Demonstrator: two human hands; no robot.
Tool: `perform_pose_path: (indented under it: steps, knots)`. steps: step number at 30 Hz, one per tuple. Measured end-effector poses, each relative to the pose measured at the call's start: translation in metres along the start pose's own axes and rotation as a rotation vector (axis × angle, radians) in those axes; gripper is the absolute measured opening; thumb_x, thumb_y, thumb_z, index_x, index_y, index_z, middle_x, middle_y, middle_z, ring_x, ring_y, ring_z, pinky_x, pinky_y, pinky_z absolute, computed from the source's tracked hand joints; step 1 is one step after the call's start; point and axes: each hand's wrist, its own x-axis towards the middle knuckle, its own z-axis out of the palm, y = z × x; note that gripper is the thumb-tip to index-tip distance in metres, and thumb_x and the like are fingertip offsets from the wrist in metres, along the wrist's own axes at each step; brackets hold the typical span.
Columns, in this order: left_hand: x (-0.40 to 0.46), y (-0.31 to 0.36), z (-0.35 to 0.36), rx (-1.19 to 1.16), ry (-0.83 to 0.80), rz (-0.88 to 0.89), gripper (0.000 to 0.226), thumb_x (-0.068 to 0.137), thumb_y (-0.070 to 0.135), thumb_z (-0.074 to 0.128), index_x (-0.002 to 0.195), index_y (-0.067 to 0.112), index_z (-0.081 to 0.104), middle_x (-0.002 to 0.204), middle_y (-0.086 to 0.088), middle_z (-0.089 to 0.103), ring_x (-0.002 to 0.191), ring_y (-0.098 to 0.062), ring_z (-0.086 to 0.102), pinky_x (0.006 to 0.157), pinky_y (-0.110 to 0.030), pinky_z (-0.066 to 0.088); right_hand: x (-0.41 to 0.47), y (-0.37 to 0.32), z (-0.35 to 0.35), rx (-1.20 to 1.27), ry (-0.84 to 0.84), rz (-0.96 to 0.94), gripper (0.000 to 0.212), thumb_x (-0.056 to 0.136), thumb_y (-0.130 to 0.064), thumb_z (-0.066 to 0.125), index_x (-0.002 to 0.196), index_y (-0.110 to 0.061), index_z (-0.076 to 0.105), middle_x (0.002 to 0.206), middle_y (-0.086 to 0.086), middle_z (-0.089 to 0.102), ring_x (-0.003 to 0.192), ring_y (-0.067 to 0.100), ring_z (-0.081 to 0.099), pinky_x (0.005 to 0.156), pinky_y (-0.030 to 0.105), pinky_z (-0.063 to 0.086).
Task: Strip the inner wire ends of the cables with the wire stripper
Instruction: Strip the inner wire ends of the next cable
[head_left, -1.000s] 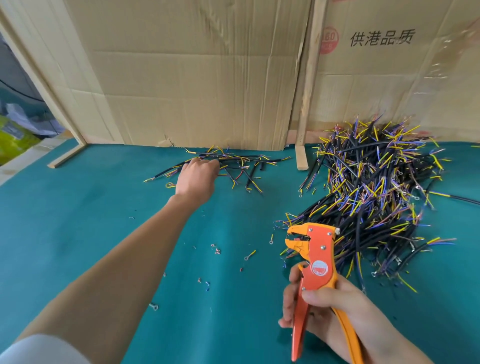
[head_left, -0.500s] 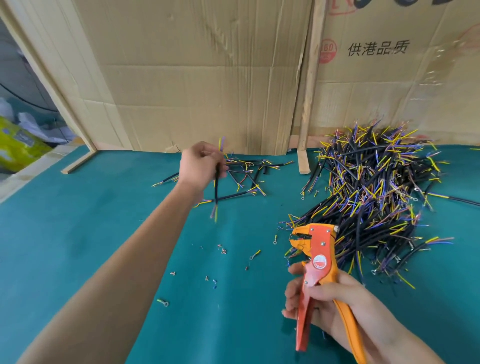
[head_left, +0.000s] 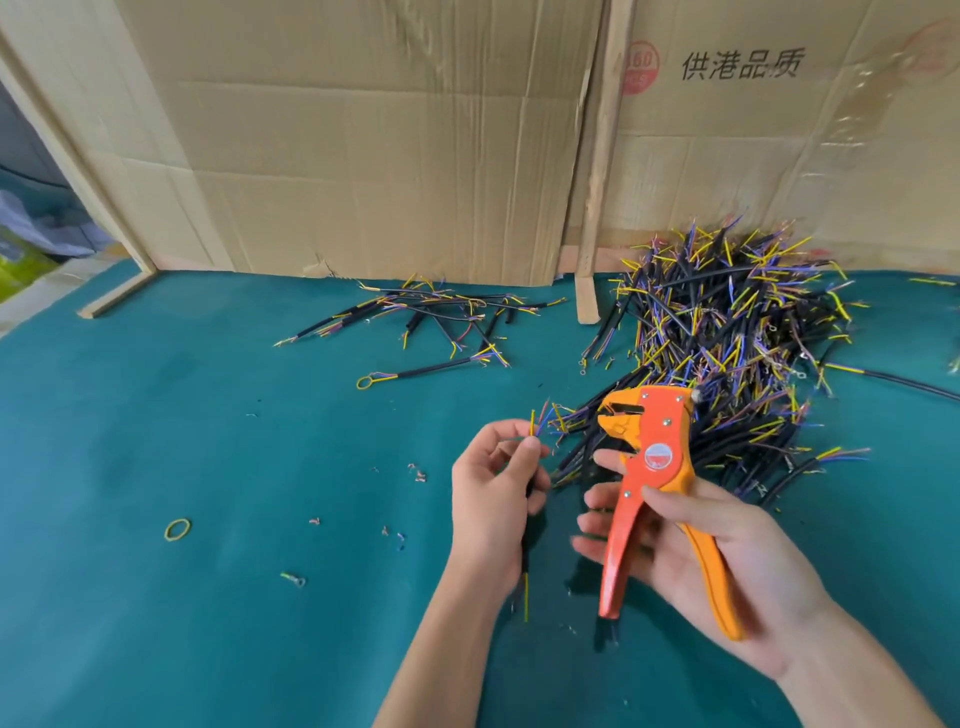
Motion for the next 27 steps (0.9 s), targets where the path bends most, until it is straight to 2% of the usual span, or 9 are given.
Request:
perform_pose_path:
  steps: [4, 6, 9, 14, 17, 19, 23, 25, 27]
  knots:
    - [0.001, -0.007, -0.004, 0.118, 0.098, 0.105, 0.019, 0.096, 0.002, 0.058, 0.084, 0.015, 0.065, 0.072, 0.000, 0.065, 0.050, -0.011, 0.042, 0.046, -0.019, 0.035, 0.002, 0.003, 0.002, -0.090, 0.040, 0.048, 0.051, 0.076, -0.015, 0.076, 0.123, 0.000, 0.068, 0.099, 0.032, 0.064, 0.079, 0.041, 0.064, 0.071, 0.052, 0.056]
    - [0.001, -0.011, -0.002, 0.186, 0.106, 0.175, 0.019, 0.096, 0.003, 0.058, 0.085, 0.018, 0.063, 0.073, -0.005, 0.063, 0.054, -0.013, 0.045, 0.050, -0.022, 0.039, 0.001, 0.005, 0.004, -0.126, 0.019, 0.074, 0.049, 0.077, -0.011, 0.080, 0.123, -0.001, 0.069, 0.102, 0.033, 0.064, 0.081, 0.041, 0.064, 0.074, 0.052, 0.056]
    - [0.001, -0.015, 0.000, 0.292, 0.102, 0.253, 0.028, 0.096, 0.002, 0.058, 0.083, 0.026, 0.061, 0.078, -0.011, 0.064, 0.056, -0.014, 0.048, 0.056, -0.027, 0.043, 0.000, 0.009, 0.002, -0.154, -0.008, 0.097, 0.058, 0.070, -0.008, 0.083, 0.126, -0.001, 0.066, 0.106, 0.036, 0.064, 0.083, 0.044, 0.064, 0.080, 0.053, 0.057]
    - [0.001, -0.018, -0.001, 0.318, 0.110, 0.270, 0.026, 0.097, 0.004, 0.058, 0.083, 0.025, 0.063, 0.076, -0.005, 0.067, 0.057, -0.011, 0.049, 0.059, -0.026, 0.046, 0.003, 0.013, -0.001, -0.110, 0.024, 0.055, 0.048, 0.074, 0.004, 0.072, 0.122, -0.002, 0.070, 0.108, 0.036, 0.066, 0.089, 0.046, 0.068, 0.084, 0.053, 0.059]
    - [0.002, -0.020, -0.002, 0.360, 0.102, 0.285, 0.023, 0.097, 0.007, 0.058, 0.084, 0.026, 0.063, 0.076, 0.001, 0.066, 0.061, -0.013, 0.050, 0.062, -0.030, 0.045, 0.001, 0.011, -0.002, -0.142, -0.022, 0.081, 0.042, 0.084, 0.002, 0.064, 0.124, -0.008, 0.070, 0.118, 0.035, 0.066, 0.102, 0.049, 0.067, 0.093, 0.061, 0.055]
    - [0.001, -0.021, -0.002, 0.376, 0.094, 0.292, 0.021, 0.097, 0.010, 0.059, 0.084, 0.026, 0.063, 0.075, 0.007, 0.065, 0.061, -0.014, 0.050, 0.064, -0.031, 0.044, 0.001, 0.010, 0.000, -0.164, -0.030, 0.108, 0.039, 0.087, -0.003, 0.061, 0.124, -0.009, 0.070, 0.119, 0.034, 0.065, 0.098, 0.048, 0.067, 0.088, 0.063, 0.056]
    - [0.002, -0.022, -0.002, 0.391, 0.088, 0.303, 0.018, 0.094, 0.013, 0.059, 0.084, 0.027, 0.063, 0.071, 0.014, 0.061, 0.060, -0.010, 0.048, 0.063, -0.029, 0.041, 0.002, 0.014, 0.003, -0.168, 0.016, 0.114, 0.042, 0.083, -0.006, 0.069, 0.125, -0.004, 0.067, 0.101, 0.033, 0.067, 0.075, 0.040, 0.064, 0.068, 0.052, 0.058]
    - [0.003, -0.023, -0.002, 0.400, 0.090, 0.307, 0.020, 0.095, 0.010, 0.059, 0.084, 0.026, 0.064, 0.070, 0.016, 0.060, 0.060, -0.008, 0.048, 0.063, -0.027, 0.040, 0.002, 0.015, 0.003, -0.197, -0.012, 0.105, 0.047, 0.080, 0.002, 0.073, 0.126, -0.003, 0.066, 0.096, 0.032, 0.064, 0.073, 0.039, 0.061, 0.066, 0.050, 0.056]
    - [0.002, -0.022, -0.002, 0.405, 0.091, 0.305, 0.022, 0.095, 0.007, 0.059, 0.085, 0.025, 0.064, 0.070, 0.017, 0.060, 0.060, -0.007, 0.048, 0.062, -0.026, 0.040, 0.001, 0.015, 0.003, -0.230, -0.031, 0.090, 0.045, 0.078, -0.002, 0.073, 0.123, -0.005, 0.069, 0.093, 0.029, 0.063, 0.073, 0.038, 0.060, 0.067, 0.050, 0.055]
